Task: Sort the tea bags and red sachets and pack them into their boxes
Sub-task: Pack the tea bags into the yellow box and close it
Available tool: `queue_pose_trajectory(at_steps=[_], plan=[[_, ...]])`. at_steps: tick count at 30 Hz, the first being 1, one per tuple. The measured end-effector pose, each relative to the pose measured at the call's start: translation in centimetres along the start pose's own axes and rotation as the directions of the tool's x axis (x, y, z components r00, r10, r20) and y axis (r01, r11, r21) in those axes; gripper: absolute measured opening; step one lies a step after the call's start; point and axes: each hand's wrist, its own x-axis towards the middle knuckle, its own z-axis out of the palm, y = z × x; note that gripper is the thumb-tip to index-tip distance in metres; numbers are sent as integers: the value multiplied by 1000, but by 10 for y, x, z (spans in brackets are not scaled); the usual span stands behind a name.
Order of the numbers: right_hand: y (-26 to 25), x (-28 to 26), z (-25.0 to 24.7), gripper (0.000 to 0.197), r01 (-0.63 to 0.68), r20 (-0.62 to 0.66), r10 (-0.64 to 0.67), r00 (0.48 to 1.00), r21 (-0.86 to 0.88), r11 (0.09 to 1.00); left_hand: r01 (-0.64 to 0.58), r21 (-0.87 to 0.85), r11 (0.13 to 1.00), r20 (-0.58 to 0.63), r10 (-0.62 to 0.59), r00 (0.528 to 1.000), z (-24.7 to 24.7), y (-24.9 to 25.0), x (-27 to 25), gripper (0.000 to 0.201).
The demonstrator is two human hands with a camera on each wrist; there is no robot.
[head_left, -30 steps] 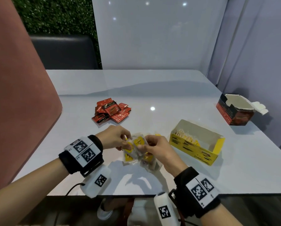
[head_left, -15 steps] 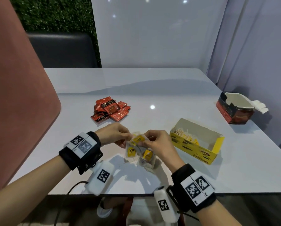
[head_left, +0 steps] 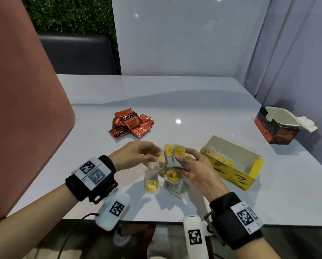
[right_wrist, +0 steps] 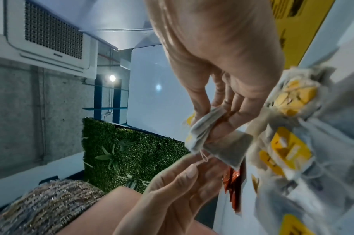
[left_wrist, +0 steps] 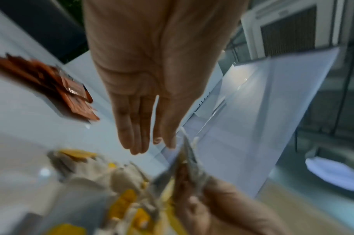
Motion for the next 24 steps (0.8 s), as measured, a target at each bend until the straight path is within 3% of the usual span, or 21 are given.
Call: queue_pose_trajectory(at_steps=[3, 7, 11, 15, 17, 19, 21, 23, 24], plan=[[-2, 1, 9, 20, -47, 66, 40, 997, 107, 993, -87, -67, 994, 135, 96, 986, 8, 15, -1, 43], [-1, 3, 15, 31, -122, 120, 104, 987, 155, 980, -104, 101, 989, -41, 109, 993, 20, 18, 1, 38], [0, -1, 18, 19, -160, 161, 136, 978, 147, 976, -100, 225, 969, -97, 125, 987, 21, 26, -2, 35], [4, -4, 25, 11, -212, 157, 193, 968, 110, 971, 2, 442, 897, 1, -3, 1000, 19, 33, 0, 54], [7, -4, 26, 7, -213, 124, 200, 972, 102, 972, 61, 462, 885, 12, -75, 997, 17, 34, 3, 68], [7, -2, 25, 7, -174, 77, 167, 983, 93, 980, 115, 342, 932, 11, -127, 992, 13, 32, 3, 67], [2, -2, 21, 7, -98, 42, 93, 995, 121, 988, 202, 36, 979, 30, -203, 979, 6, 26, 0, 59], [-5, -2, 17, 10, -47, 37, 41, 998, 157, 987, 255, -280, 925, 86, -240, 967, 0, 20, -6, 44], [-9, -3, 16, 12, -36, 47, 27, 999, 185, 982, 248, -345, 905, 104, -226, 969, -2, 18, -8, 36]])
